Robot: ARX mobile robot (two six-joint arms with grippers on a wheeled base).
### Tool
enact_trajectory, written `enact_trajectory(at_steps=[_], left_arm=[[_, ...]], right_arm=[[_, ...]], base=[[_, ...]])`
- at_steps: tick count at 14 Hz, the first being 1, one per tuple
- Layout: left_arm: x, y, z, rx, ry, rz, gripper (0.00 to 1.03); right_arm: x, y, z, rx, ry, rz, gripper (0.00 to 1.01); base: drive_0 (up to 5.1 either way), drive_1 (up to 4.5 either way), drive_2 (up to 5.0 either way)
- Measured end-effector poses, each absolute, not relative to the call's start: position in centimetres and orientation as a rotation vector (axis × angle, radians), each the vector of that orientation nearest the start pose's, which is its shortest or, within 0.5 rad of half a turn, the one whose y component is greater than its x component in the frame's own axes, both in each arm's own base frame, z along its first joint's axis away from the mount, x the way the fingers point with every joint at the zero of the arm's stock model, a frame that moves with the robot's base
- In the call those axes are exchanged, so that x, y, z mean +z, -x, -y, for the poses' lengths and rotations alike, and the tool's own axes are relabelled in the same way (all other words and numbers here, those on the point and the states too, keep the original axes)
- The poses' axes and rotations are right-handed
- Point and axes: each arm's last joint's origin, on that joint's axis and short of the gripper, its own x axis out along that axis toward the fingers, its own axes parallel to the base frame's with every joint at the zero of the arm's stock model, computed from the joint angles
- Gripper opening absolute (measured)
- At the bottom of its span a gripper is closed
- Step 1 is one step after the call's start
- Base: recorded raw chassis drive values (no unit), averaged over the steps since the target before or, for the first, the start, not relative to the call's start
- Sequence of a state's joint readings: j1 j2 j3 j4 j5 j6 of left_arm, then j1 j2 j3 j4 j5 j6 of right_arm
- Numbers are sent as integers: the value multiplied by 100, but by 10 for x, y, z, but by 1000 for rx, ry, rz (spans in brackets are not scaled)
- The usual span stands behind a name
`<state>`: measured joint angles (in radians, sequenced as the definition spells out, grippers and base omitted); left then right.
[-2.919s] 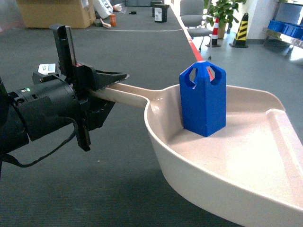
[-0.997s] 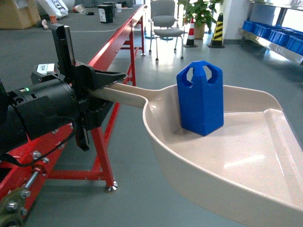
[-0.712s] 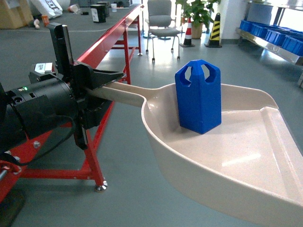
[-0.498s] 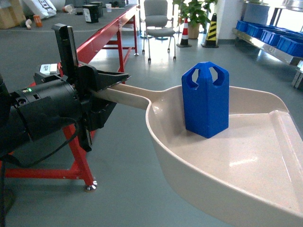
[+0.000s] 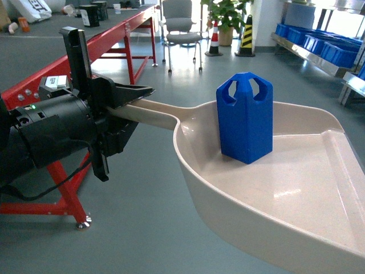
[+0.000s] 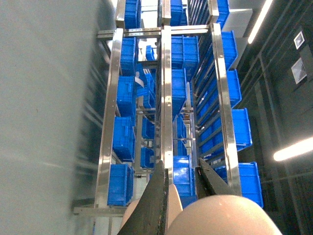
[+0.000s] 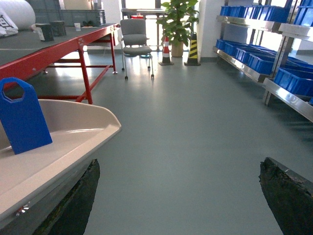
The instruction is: Place part in tray to right shelf
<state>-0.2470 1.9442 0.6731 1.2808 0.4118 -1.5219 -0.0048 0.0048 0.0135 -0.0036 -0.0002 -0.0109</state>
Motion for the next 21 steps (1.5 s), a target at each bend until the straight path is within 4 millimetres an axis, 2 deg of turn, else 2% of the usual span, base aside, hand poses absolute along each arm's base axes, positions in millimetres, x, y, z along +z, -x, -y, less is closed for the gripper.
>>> enact_trajectory(at_steps=[3,6,21], left_arm=[[134,-326,99,-556,1457,-508,13],[134,-327,95,-537,1463,-489,13],[133,-327,94,-530,1461,-495,13]], right_arm=[[168,-97,1,-8,11,8,98],[168,-97,1,-8,11,7,98],[168,-97,1,-8,11,9,98]], base=[[0,0,0],[0,0,0],[9,443,-424]])
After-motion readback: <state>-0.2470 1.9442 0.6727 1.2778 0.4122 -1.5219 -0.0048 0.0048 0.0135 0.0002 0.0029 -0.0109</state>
